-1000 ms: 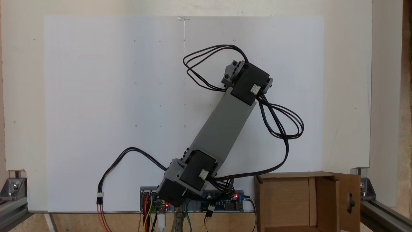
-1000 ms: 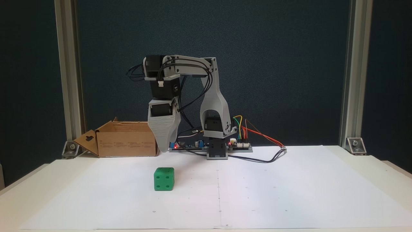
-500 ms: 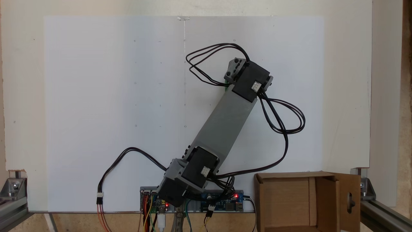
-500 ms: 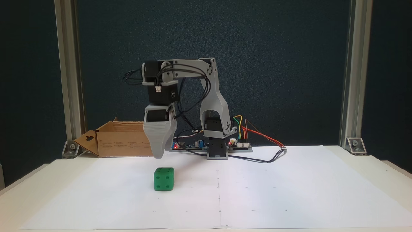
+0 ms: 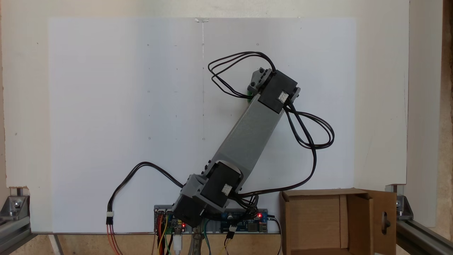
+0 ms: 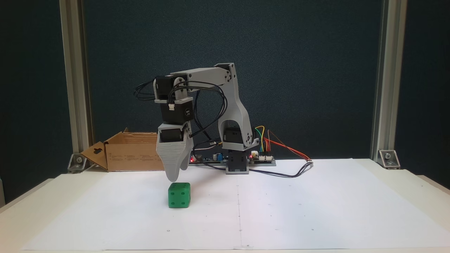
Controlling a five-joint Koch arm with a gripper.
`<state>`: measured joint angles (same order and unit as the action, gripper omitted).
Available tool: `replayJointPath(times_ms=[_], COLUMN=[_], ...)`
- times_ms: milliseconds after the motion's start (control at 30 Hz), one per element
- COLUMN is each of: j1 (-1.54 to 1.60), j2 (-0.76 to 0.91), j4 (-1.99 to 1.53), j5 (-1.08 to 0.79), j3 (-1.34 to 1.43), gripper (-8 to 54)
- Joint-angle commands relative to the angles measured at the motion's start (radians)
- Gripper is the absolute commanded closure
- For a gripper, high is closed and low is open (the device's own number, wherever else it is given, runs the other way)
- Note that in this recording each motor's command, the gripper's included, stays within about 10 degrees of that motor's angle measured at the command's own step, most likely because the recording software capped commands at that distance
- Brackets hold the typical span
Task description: Grasp a green dice and put it in the bin.
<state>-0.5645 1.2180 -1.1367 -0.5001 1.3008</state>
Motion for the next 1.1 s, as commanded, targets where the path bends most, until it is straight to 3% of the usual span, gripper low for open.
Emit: replayJointPath(times_ms=[0,1067], j1=[0.0,-0.002], j2=[0.026,0.069], j4=[0.025,0.091], j5=[-0.031,0.025], j3=[-0.006,0.031], gripper=[-0.8,-0.9])
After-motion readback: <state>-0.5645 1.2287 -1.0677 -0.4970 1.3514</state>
